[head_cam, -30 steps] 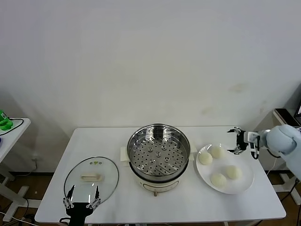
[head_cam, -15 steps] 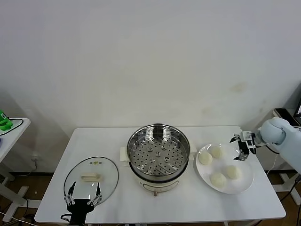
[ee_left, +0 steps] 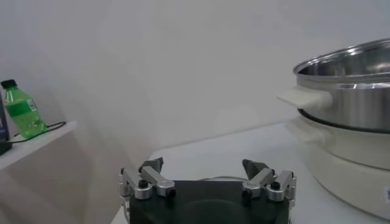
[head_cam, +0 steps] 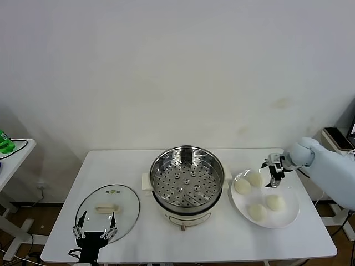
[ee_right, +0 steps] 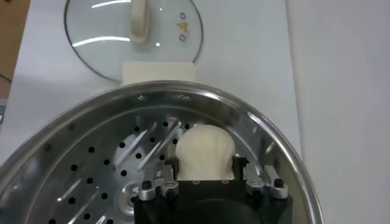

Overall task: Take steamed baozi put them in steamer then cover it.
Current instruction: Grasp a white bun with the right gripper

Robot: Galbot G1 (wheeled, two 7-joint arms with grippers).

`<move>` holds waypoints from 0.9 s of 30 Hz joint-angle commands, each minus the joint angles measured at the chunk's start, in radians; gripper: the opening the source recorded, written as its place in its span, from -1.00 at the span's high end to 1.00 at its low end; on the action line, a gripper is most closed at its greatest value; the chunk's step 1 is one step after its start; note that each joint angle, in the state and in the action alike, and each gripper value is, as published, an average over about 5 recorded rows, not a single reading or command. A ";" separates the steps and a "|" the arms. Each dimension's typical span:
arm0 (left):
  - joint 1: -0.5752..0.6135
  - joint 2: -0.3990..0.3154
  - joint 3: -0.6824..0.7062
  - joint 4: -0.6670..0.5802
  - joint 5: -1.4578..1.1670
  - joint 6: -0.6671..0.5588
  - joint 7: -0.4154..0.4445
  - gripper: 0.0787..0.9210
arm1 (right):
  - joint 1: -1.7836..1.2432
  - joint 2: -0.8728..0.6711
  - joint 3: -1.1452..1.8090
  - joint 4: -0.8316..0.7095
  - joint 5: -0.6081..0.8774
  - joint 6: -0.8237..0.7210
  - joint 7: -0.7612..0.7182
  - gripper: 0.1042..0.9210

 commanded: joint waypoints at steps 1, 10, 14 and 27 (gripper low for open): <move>0.000 0.001 -0.002 0.002 -0.001 0.000 0.001 -0.77 | 0.004 0.050 -0.012 -0.053 -0.011 0.001 0.008 -0.76; 0.006 -0.004 -0.003 0.000 0.000 -0.008 -0.002 -0.77 | -0.006 0.043 -0.007 -0.051 -0.024 -0.005 0.022 -0.71; 0.010 -0.007 -0.002 -0.004 -0.004 -0.016 0.000 -0.77 | -0.013 0.045 -0.004 -0.053 -0.027 -0.008 0.030 -0.59; 0.013 -0.008 0.006 -0.019 -0.014 -0.023 0.006 -0.77 | -0.027 0.045 0.008 -0.049 -0.032 -0.006 0.039 -0.18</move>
